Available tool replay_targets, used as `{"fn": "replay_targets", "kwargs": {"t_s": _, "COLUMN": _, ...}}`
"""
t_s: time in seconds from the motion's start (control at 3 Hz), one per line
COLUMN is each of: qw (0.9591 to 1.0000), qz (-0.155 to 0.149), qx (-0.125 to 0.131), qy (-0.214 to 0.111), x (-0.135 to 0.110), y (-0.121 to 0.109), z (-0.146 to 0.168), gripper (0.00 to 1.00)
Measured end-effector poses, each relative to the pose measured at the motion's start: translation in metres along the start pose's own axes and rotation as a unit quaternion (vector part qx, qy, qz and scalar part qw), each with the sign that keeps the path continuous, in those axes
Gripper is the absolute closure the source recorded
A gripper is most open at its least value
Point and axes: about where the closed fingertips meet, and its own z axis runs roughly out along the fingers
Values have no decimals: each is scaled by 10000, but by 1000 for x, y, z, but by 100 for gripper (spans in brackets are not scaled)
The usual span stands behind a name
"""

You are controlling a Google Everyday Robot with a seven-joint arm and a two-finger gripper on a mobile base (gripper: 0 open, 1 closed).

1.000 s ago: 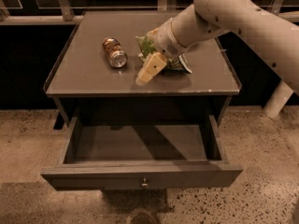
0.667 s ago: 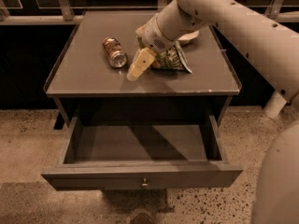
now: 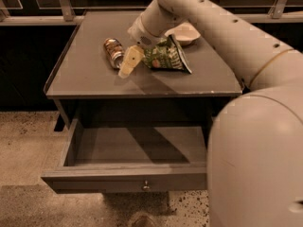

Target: Place orange can into top drawer

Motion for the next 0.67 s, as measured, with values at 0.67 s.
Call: {"fn": "replay_targets", "kwargs": {"t_s": 0.67, "qw": 9989, "qz": 329, "qx": -221, "qy": 242, "x": 19, "y": -21, "z": 56, "gripper": 0}}
